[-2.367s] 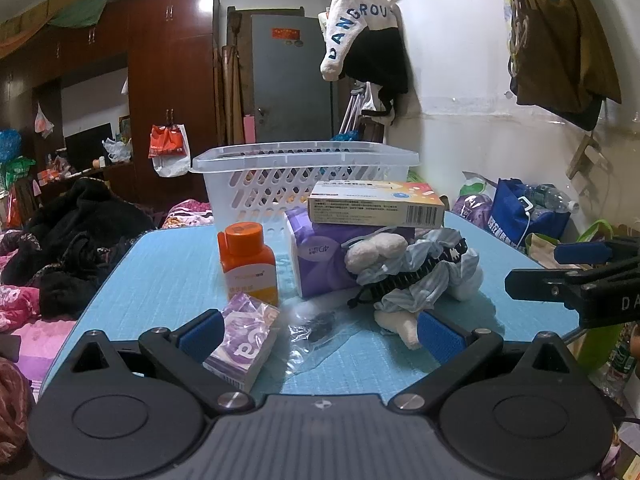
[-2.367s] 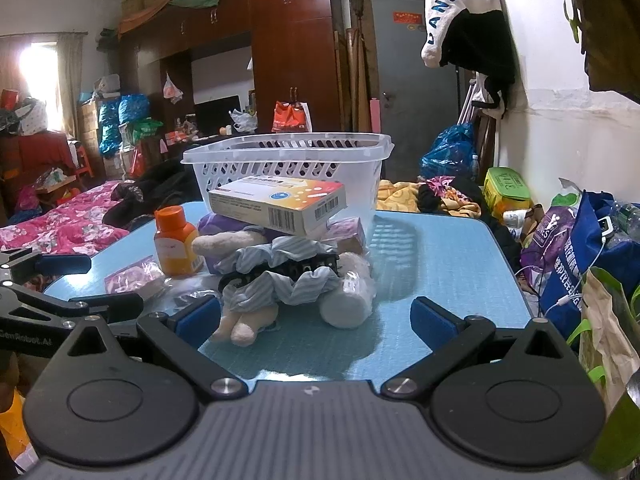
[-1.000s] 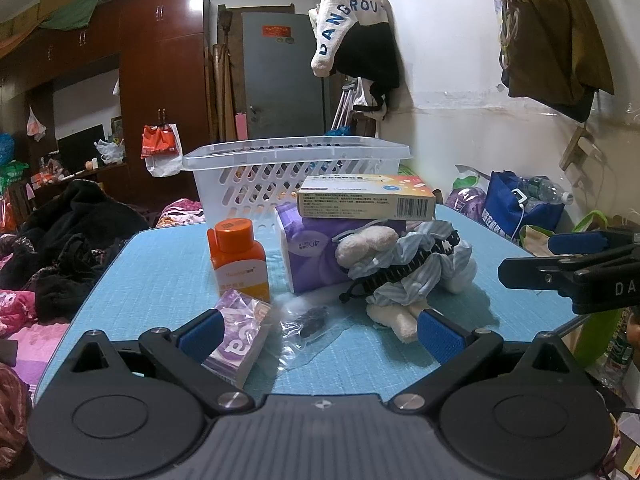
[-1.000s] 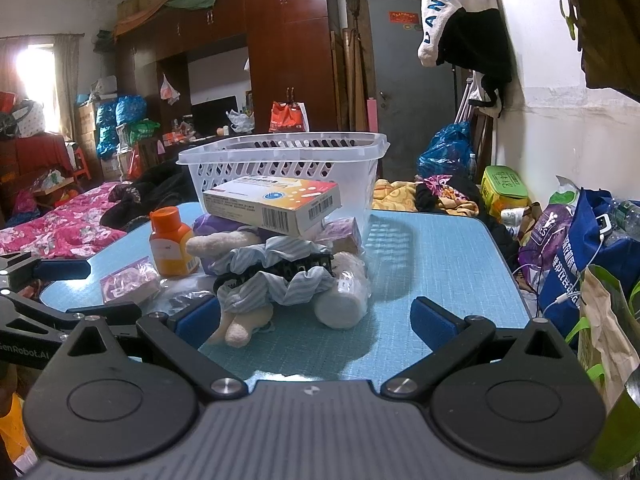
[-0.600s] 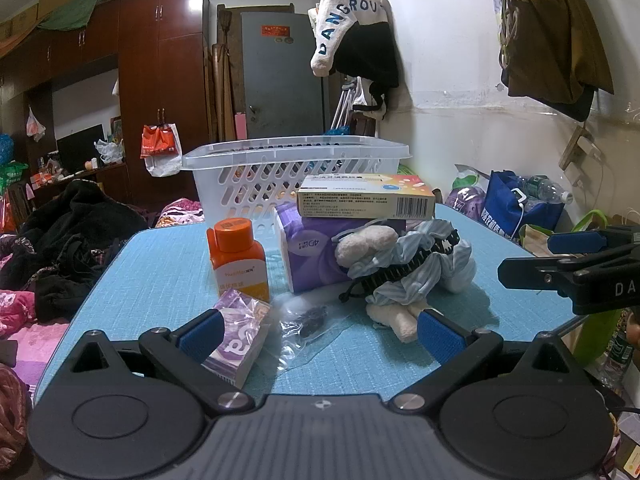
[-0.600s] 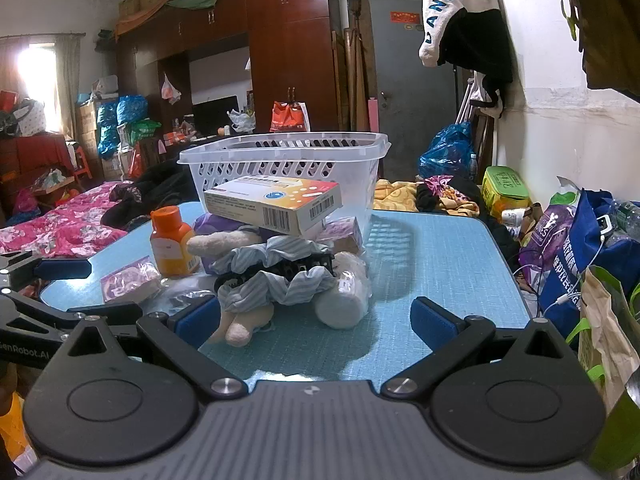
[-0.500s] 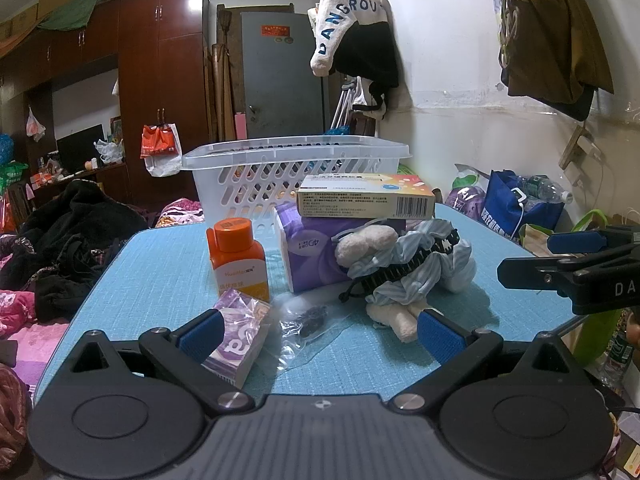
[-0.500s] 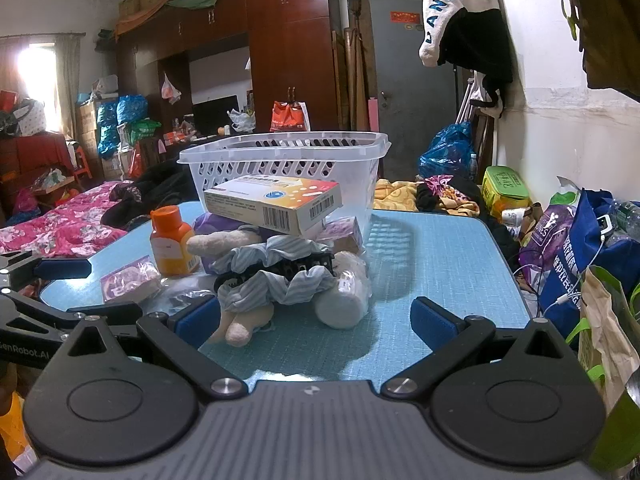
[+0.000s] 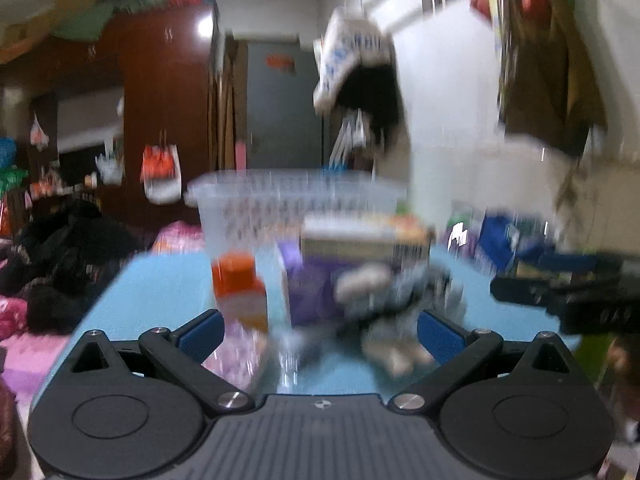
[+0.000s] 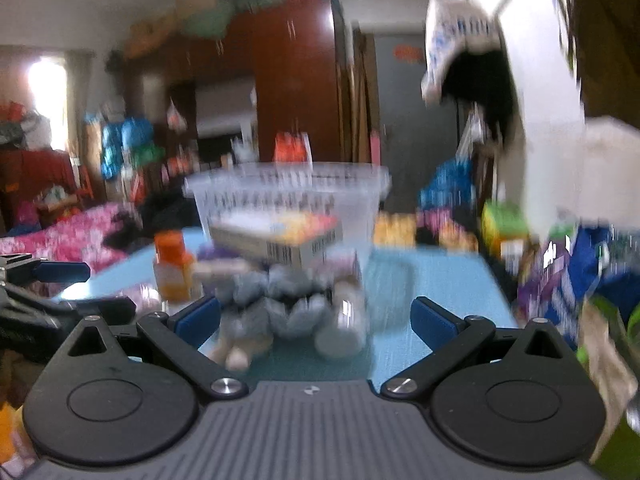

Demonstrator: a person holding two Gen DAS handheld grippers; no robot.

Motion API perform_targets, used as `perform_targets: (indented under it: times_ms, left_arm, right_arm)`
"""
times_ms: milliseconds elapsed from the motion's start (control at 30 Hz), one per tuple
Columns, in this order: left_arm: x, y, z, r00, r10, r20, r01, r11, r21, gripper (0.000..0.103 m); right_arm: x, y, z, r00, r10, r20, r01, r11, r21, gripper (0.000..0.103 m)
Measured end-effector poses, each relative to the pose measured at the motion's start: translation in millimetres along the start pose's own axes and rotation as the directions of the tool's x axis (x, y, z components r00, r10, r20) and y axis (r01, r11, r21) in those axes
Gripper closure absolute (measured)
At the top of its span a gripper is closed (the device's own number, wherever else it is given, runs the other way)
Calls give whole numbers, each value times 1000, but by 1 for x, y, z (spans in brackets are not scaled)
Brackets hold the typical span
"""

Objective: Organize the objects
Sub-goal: 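Grasp the pink tissue pack with the left gripper while the right grasps the wrapped white roll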

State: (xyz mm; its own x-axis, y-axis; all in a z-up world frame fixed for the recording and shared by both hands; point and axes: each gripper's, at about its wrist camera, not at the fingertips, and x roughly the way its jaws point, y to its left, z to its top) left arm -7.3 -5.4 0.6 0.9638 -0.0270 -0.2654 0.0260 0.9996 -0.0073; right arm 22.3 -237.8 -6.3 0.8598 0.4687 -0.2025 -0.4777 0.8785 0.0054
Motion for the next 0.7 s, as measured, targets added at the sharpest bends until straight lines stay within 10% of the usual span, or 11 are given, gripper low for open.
perform_targets:
  times_ms: [167,433,700]
  left_arm:
    - [-3,11,2,993,4,120,-4,1000,-8,0]
    - [21,41,-15,999,8,32,-8,1000,7,0]
    - [20,75,-39,998,-47,48,47,999,5,0]
  right_arm:
    - [7,-15,-8,999,-11,53,11,1000,-2,0]
    - [31,-42,-33,995,76,-63,-71,994,81,0]
    - [57,-27,-48,989,87,-117,-86,996,9,23]
